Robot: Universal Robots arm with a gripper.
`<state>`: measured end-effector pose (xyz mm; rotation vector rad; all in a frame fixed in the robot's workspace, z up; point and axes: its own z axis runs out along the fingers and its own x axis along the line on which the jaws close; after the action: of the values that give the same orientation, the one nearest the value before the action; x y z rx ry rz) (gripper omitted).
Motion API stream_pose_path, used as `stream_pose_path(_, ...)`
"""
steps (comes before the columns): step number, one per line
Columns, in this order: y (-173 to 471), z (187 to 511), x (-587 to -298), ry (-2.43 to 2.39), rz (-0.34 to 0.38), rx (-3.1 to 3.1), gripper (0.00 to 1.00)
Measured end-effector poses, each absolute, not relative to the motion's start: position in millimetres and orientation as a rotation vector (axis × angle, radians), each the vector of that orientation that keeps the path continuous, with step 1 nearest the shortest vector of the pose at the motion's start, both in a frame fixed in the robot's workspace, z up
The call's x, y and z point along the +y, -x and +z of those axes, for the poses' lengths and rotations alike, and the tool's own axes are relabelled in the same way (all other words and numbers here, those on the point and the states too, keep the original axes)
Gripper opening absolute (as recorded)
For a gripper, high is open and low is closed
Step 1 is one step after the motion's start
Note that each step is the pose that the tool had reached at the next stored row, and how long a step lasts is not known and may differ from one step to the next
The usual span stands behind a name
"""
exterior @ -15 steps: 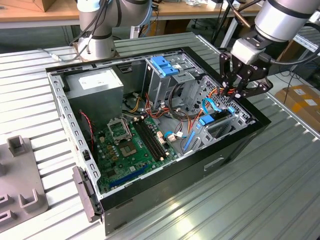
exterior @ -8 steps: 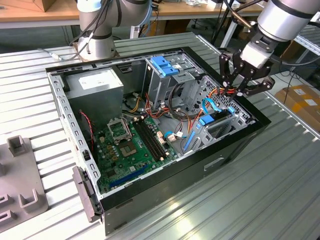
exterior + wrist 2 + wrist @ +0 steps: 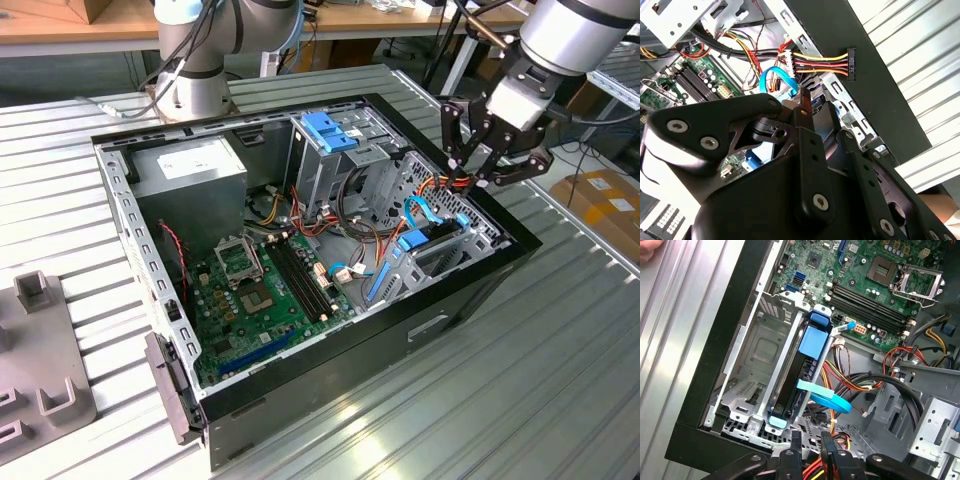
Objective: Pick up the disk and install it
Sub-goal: 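Insert the second disk wire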
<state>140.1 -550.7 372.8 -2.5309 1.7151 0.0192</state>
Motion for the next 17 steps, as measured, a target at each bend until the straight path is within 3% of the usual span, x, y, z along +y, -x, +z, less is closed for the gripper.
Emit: stream_pose_path(17,-163.7,374.3,-549.2,2.599,0.035,1.589,0.29)
